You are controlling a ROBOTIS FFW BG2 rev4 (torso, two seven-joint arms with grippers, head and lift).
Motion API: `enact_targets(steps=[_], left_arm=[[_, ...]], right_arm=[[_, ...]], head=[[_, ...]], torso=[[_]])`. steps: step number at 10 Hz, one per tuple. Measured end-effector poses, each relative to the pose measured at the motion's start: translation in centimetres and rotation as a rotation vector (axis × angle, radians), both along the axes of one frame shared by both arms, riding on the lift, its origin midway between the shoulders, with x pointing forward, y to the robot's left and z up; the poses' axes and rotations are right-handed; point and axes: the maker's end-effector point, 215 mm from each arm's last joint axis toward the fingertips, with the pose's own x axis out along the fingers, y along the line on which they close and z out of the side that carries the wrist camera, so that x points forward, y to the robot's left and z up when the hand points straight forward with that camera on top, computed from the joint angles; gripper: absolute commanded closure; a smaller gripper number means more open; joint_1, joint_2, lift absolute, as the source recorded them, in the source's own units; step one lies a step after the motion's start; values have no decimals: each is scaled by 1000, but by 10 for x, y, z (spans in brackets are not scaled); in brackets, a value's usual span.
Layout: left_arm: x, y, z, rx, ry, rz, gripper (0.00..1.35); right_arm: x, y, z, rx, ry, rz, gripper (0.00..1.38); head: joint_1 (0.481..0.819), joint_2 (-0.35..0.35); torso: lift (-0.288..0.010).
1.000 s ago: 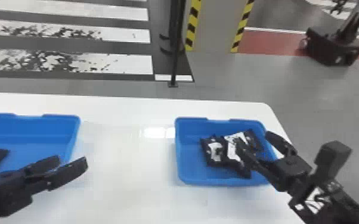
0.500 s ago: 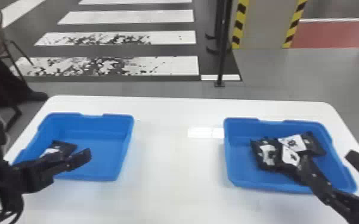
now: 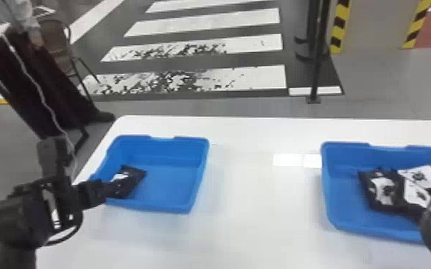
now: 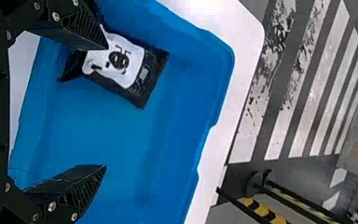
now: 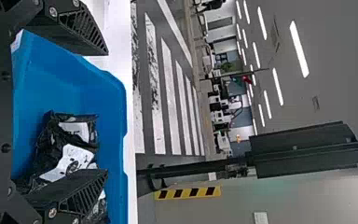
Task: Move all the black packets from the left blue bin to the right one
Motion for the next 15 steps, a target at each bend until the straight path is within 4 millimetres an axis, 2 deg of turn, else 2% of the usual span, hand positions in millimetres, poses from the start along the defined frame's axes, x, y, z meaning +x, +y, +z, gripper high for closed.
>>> enact_targets(steps=[3,6,7,8,11,13,15], left_arm=[[14,27,-21,2,77,57,186],[34,36,-29,-3,142,93,196],[39,34,-33,-5,184,99,271],[44,33,-38,-7,220,104,573],[44,44,-48,16,315,143,1197],[43,50,-52,57,330,139,1213],[58,45,-42,82,270,98,1213]], right_arm=[[-2,3,-7,13,22,11,137],[-2,3,-10,27,33,13,142],[-2,4,-12,35,37,14,142],[-2,4,-14,43,42,15,147],[0,4,-18,56,49,15,157],[0,4,-20,70,54,14,165],[-1,4,-20,79,57,14,168]], head=[[695,293],[695,300],[695,298],[695,294],[695,304],[695,314],[695,307]], torso=[[-150],[-150],[-150],[-150],[-150],[-150],[-150]])
